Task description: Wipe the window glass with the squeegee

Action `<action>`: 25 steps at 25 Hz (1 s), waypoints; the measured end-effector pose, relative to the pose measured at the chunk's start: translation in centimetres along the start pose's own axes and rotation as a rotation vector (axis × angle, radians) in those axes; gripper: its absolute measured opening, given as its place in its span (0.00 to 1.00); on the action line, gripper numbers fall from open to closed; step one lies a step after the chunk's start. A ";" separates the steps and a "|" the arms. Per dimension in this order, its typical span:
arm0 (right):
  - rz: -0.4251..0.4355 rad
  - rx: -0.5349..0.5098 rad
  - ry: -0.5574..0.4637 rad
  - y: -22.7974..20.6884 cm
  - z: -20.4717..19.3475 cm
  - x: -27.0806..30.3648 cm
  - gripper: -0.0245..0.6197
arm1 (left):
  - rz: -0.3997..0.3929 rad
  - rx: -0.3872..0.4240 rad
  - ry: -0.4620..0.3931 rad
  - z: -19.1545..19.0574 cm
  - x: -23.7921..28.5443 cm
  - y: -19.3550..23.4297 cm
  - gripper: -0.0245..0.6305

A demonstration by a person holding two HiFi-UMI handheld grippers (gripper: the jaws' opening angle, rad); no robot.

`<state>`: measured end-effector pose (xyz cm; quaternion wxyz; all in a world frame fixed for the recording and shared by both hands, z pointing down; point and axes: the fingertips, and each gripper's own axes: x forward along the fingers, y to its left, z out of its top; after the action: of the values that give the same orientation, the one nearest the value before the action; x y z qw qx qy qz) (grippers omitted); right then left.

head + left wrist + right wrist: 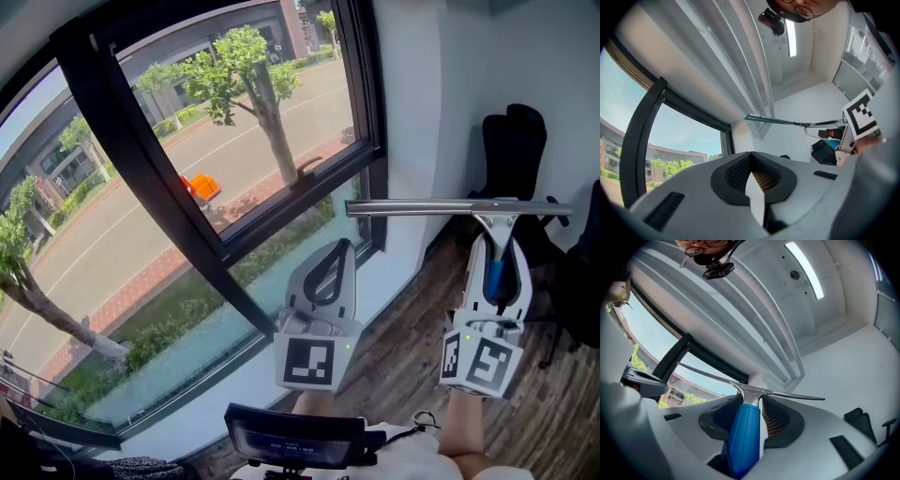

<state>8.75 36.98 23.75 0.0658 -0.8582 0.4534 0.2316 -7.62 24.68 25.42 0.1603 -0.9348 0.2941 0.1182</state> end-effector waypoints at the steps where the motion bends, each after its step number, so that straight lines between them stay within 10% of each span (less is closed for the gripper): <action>1: -0.001 0.001 0.001 0.0 0.0 0.0 0.27 | 0.001 -0.001 0.001 0.0 0.0 0.1 0.04; 25: -0.012 0.023 0.033 1.2 -2.1 0.8 0.27 | 0.003 -0.028 0.062 -3.6 0.7 2.1 0.04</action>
<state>8.88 35.01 25.34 0.0698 -0.8638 0.4518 0.2117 -7.85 21.32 28.04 0.1376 -0.9397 0.2988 0.0934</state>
